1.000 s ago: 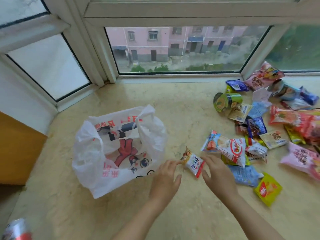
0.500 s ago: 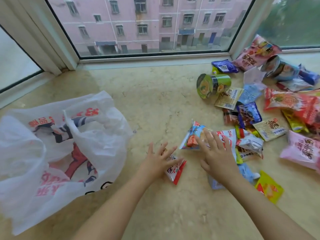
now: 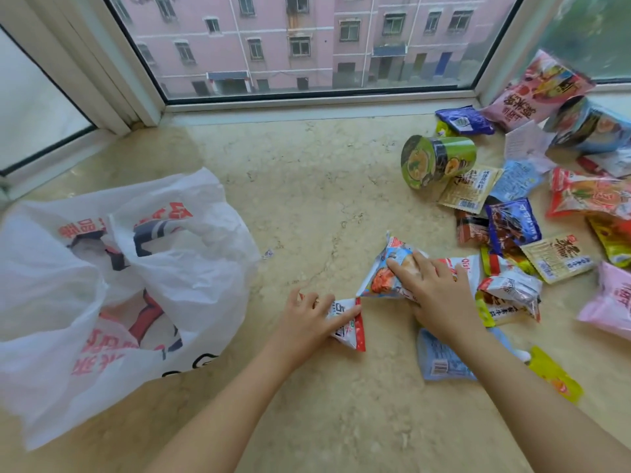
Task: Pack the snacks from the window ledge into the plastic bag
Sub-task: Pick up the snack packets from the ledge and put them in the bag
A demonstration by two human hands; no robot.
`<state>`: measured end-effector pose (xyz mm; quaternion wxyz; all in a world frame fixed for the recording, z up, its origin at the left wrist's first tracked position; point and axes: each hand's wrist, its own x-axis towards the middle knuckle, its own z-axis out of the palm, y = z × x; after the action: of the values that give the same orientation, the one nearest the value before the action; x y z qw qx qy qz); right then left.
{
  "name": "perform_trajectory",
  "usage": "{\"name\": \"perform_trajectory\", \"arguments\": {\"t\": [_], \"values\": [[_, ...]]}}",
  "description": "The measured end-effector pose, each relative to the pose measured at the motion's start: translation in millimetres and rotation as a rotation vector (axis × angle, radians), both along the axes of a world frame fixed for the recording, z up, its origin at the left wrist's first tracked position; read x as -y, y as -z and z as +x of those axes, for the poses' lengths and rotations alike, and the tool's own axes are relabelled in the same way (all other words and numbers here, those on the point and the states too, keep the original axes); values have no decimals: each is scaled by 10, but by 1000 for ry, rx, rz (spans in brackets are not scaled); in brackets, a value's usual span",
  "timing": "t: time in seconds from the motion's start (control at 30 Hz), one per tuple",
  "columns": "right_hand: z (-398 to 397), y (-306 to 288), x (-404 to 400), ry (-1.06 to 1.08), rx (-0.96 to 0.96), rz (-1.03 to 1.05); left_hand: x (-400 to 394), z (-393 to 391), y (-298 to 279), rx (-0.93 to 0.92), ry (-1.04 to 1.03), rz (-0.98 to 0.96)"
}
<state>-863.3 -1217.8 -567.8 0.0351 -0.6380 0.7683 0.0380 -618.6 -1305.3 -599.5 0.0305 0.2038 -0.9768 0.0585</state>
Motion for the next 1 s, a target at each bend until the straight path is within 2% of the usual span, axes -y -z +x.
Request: {"name": "perform_trajectory", "arguments": {"t": [0.07,0.17,0.27,0.4,0.63,0.8,1.0], "values": [[75,-20,-25,17,16,-80,-35,56,-53,-77,-24,-30],[234,-137,-42,56,43,-175,-147,195,-200,-111,-110,27],[442,-371,-66,61,99,-251,-317,377,-514,-181,-201,15],[781,-852,-137,-2,154,-328,-469,672,-1051,-261,-322,80],[1164,-1620,-108,-143,253,-396,-486,1511,-1828,-269,-463,9],[1446,-1920,113,-260,264,-436,-408,2164,-1970,-238,-653,0],[1938,-2044,368,-358,241,-507,-58,2274,-1666,-118,-852,37]]}}
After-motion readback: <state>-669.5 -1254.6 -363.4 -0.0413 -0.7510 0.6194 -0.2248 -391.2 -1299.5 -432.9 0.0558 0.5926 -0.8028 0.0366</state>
